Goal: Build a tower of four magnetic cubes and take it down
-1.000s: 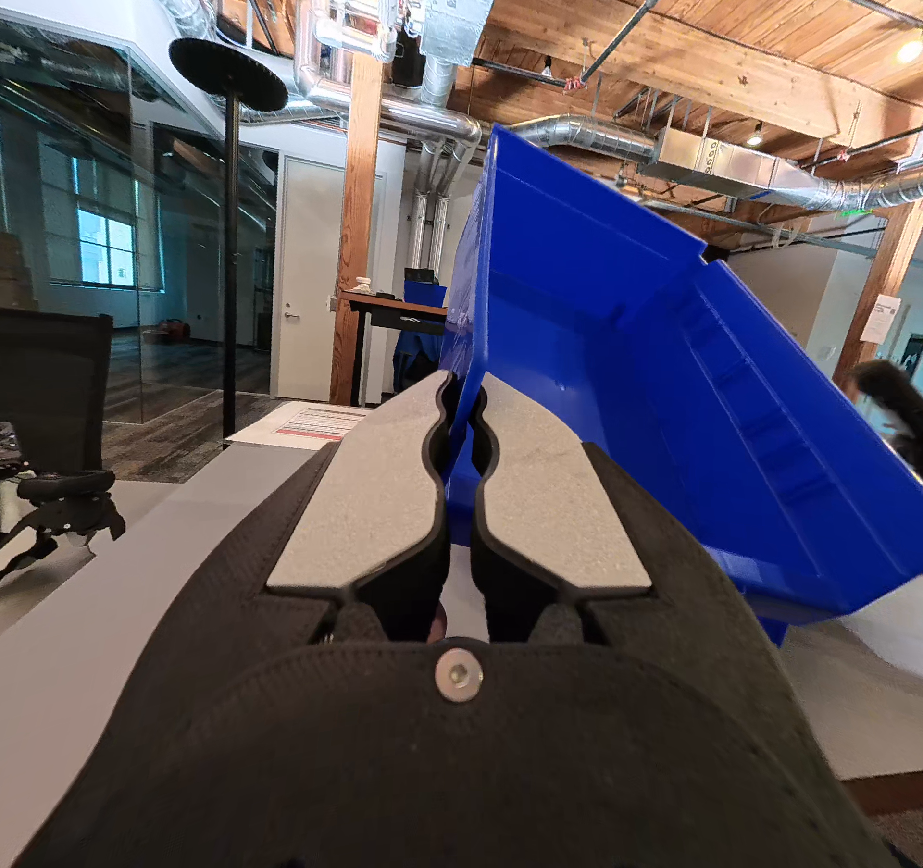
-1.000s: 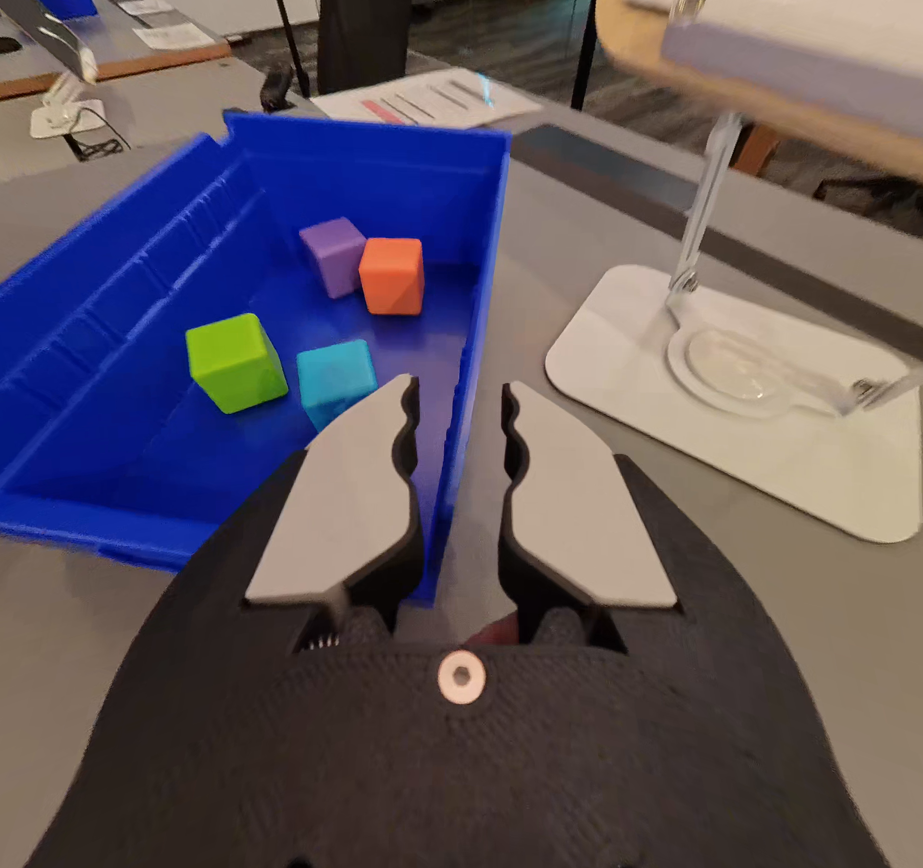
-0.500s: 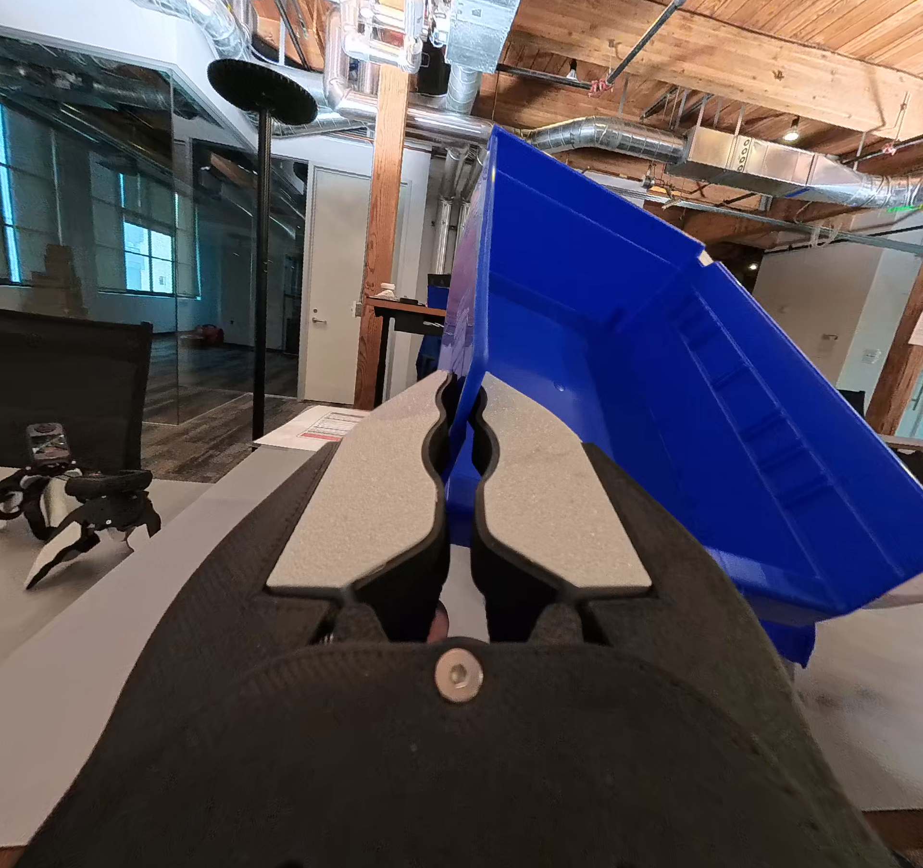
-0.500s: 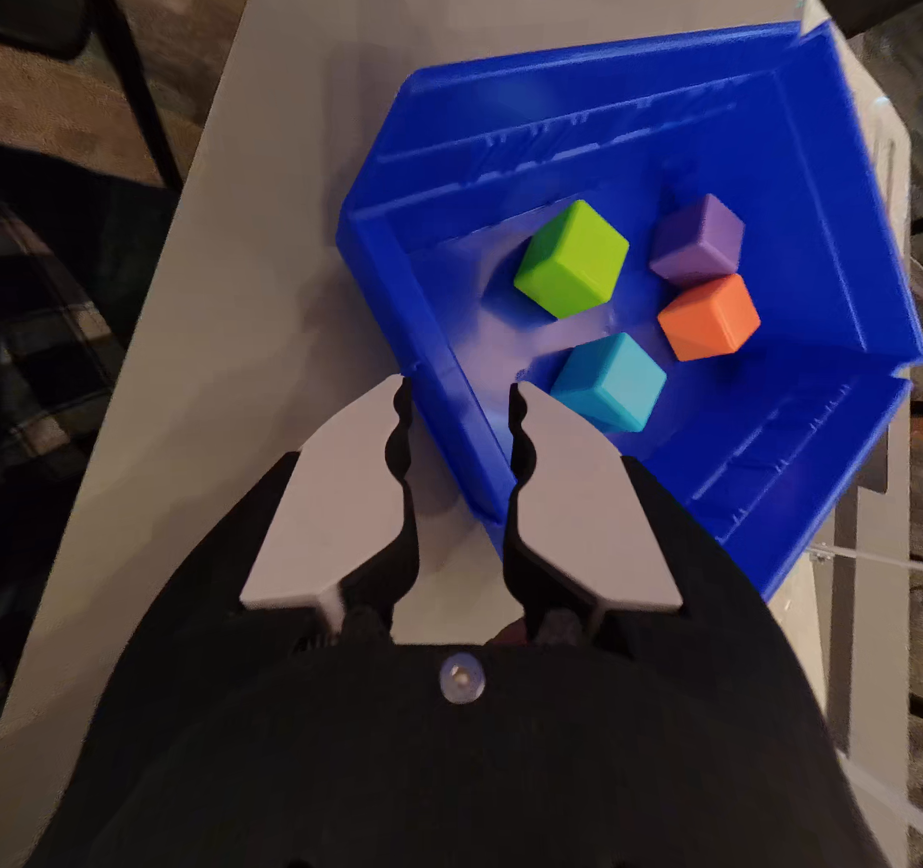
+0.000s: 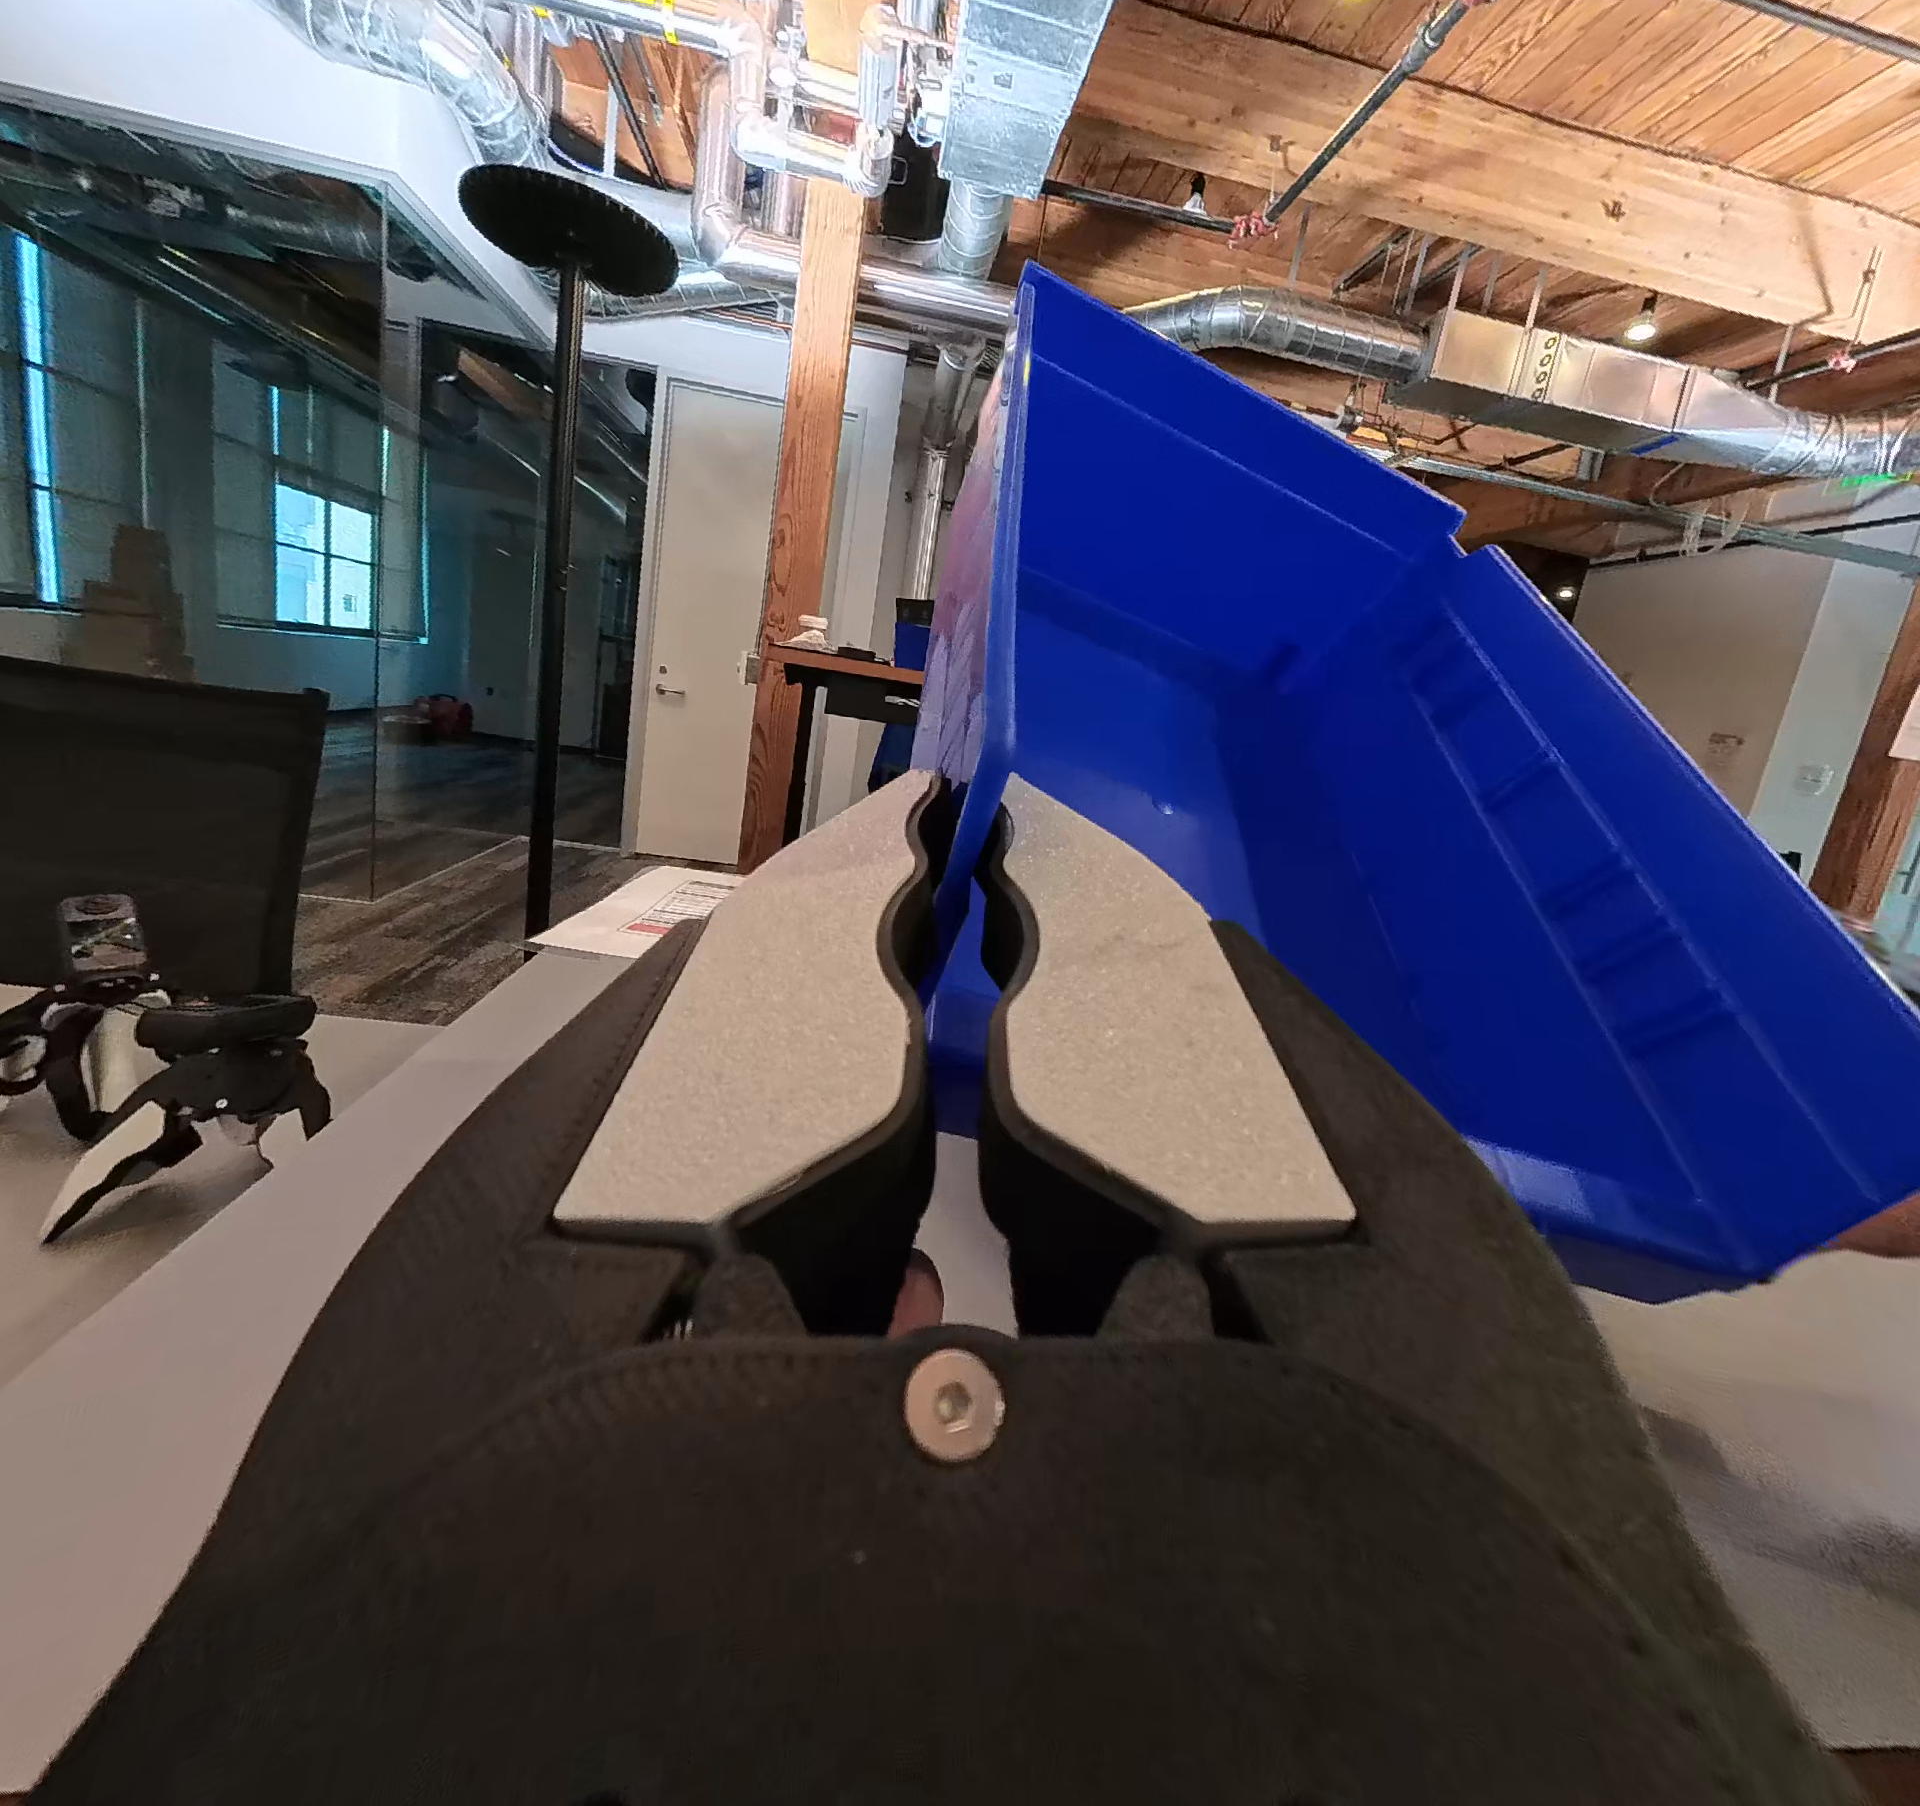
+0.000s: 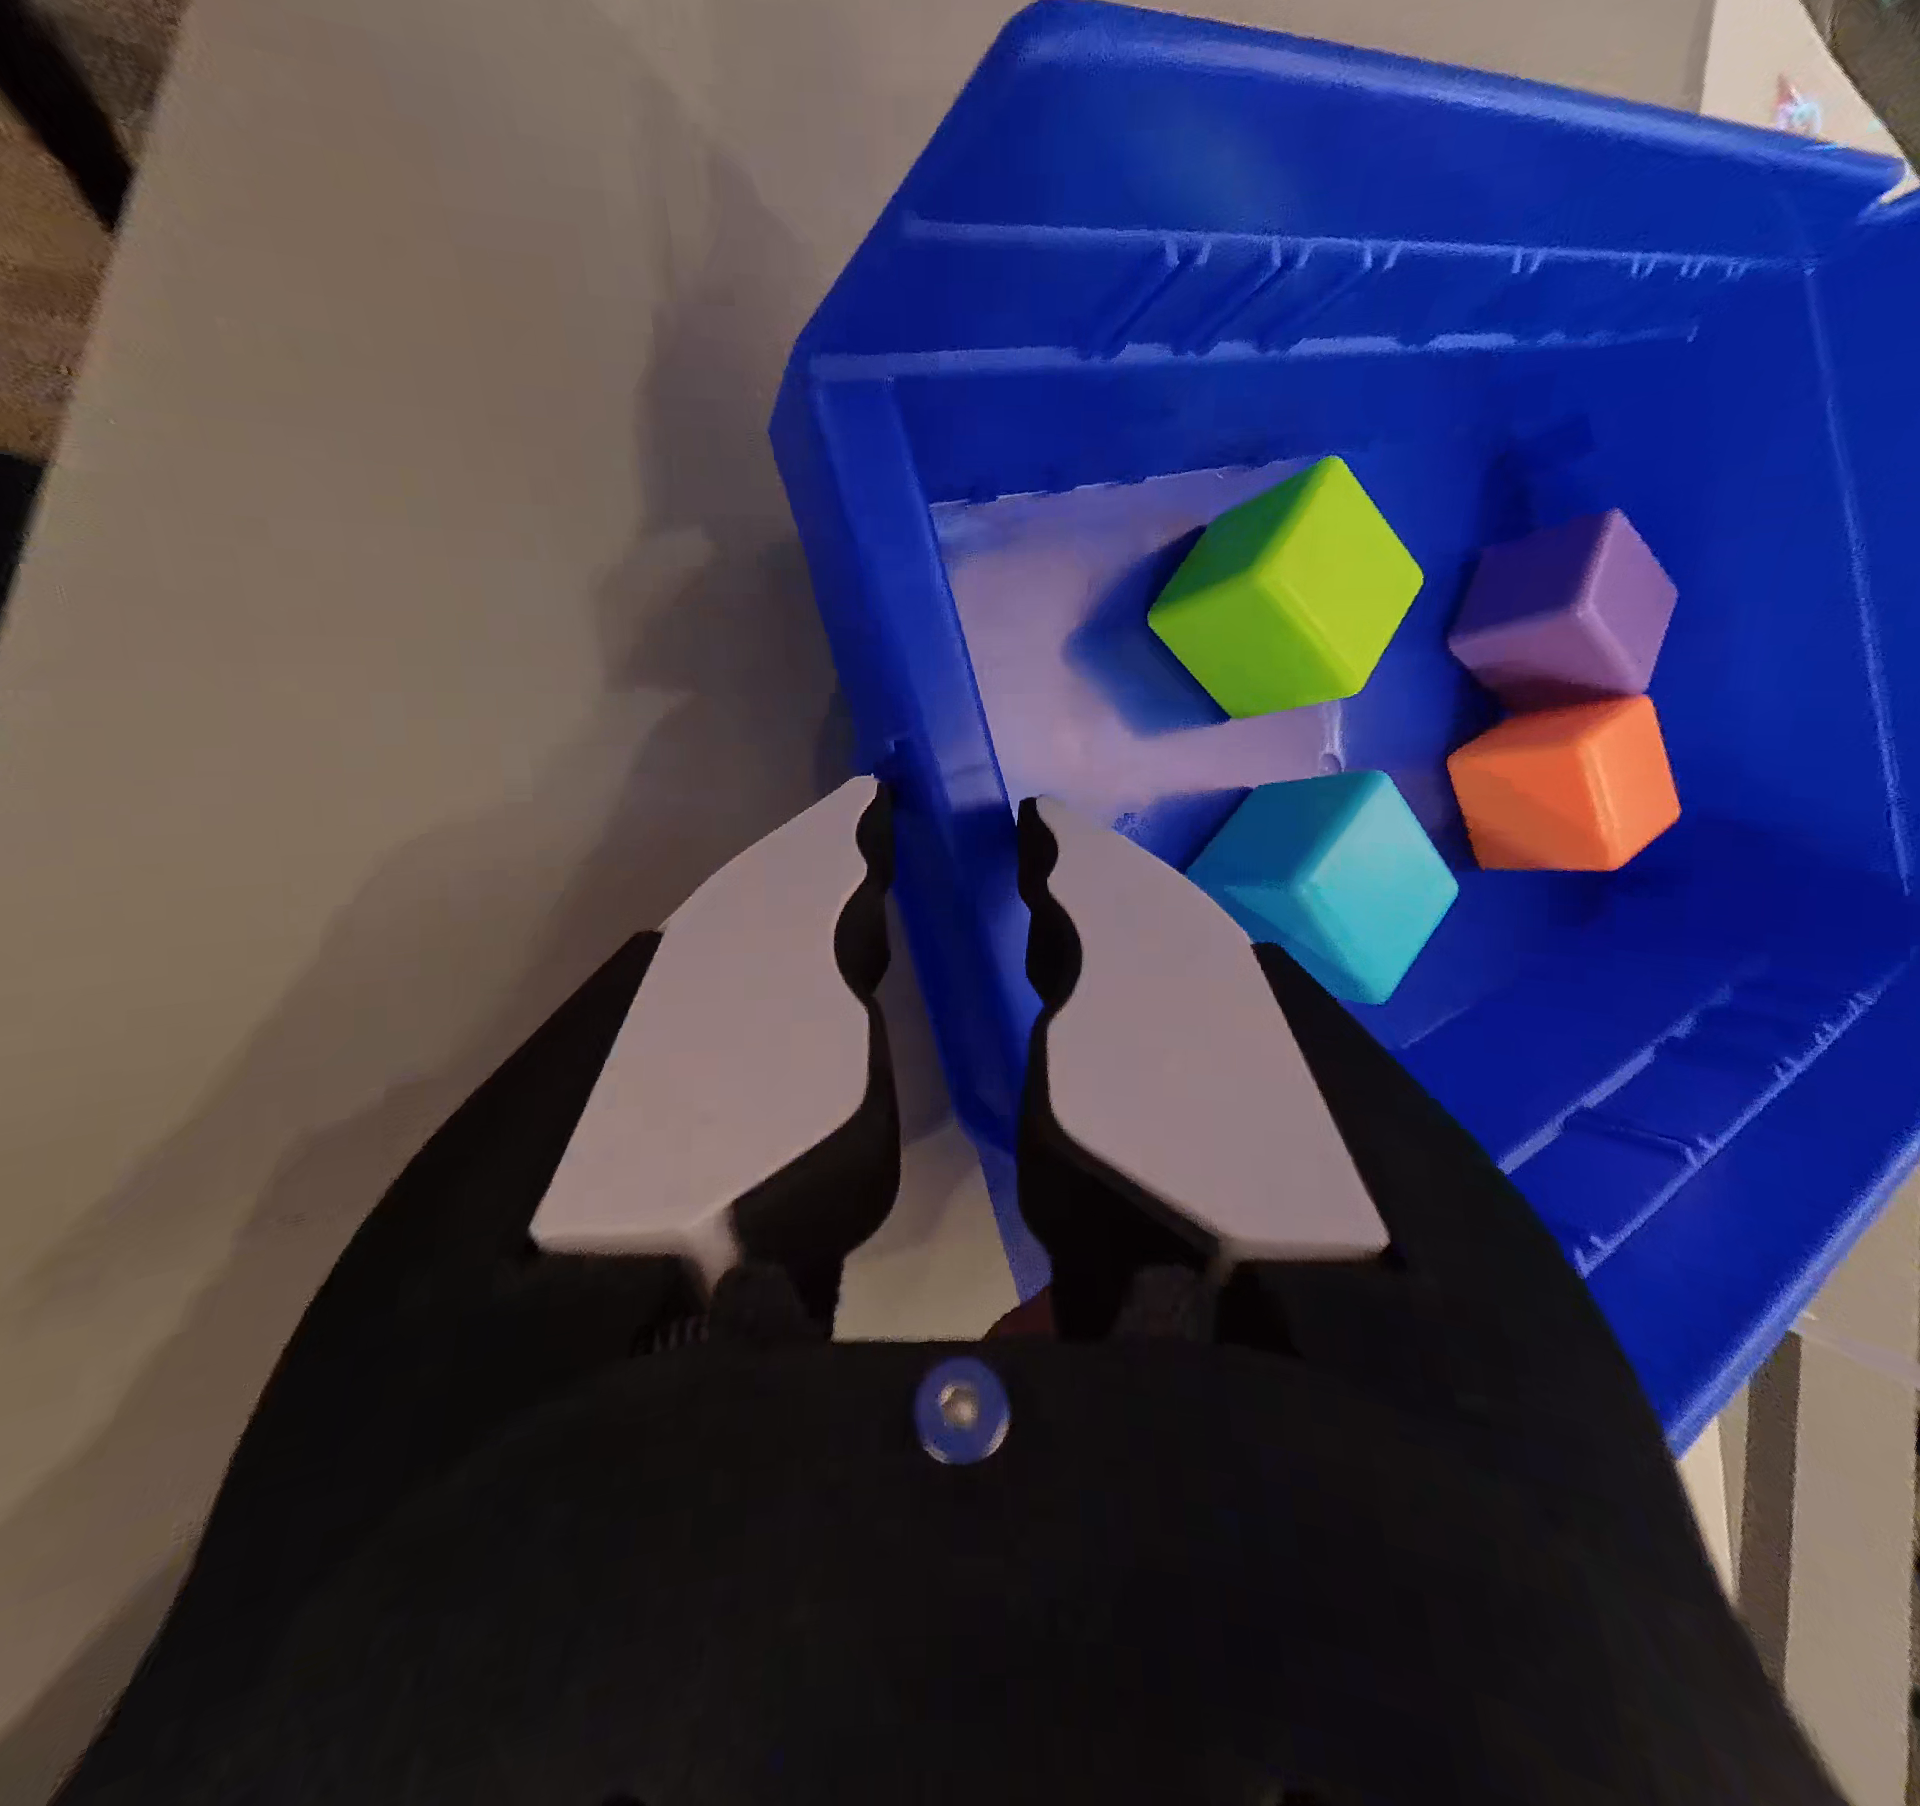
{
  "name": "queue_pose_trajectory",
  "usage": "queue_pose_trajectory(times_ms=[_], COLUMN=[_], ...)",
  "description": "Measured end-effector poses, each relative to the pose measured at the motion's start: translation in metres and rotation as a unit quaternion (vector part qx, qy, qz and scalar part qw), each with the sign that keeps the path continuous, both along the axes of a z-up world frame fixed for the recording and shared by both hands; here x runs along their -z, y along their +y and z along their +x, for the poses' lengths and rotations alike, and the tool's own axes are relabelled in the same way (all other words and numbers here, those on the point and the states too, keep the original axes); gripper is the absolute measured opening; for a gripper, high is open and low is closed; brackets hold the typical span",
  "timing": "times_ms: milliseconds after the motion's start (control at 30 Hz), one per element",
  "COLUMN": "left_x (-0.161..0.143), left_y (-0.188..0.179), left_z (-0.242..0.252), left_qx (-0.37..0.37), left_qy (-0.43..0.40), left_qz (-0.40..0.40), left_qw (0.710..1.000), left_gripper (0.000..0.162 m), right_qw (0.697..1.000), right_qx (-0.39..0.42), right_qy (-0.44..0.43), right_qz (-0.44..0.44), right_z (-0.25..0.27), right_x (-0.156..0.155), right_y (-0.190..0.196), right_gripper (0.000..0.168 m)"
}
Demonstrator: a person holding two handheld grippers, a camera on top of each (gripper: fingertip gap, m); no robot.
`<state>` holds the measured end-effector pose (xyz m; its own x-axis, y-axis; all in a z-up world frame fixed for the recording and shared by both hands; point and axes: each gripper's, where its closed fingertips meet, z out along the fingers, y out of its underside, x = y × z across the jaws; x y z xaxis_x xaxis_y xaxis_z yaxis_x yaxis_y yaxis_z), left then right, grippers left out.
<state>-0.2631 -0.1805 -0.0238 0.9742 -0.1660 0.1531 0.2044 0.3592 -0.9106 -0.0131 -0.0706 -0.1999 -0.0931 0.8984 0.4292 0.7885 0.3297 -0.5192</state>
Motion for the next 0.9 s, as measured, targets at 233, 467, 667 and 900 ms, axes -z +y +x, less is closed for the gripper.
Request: queue_pose_trajectory(times_ms=[233, 467, 667, 900], left_x=[-0.001, 0.004, 0.009, 0.008], left_y=[-0.002, -0.004, -0.006, -0.008], left_z=[-0.006, -0.029, -0.043, -0.034], left_qx=[-0.013, -0.068, -0.085, -0.065], left_qy=[0.002, 0.007, -0.005, -0.014], left_qz=[0.003, -0.007, -0.009, -0.002], left_qw=[1.000, 0.998, 0.996, 0.998], left_gripper=[0.003, 0.004, 0.004, 0.004], right_qw=[0.997, 0.992, 0.988, 0.988], right_qx=[0.074, 0.120, 0.142, 0.144], right_qy=[0.022, 0.045, 0.055, 0.057], right_qz=[0.010, 0.003, 0.000, -0.001], right_z=[-0.070, -0.114, -0.138, -0.148], right_x=[-0.001, -0.001, -0.001, -0.002], right_y=[0.058, 0.123, 0.165, 0.198], right_gripper=[0.022, 0.021, 0.021, 0.022])
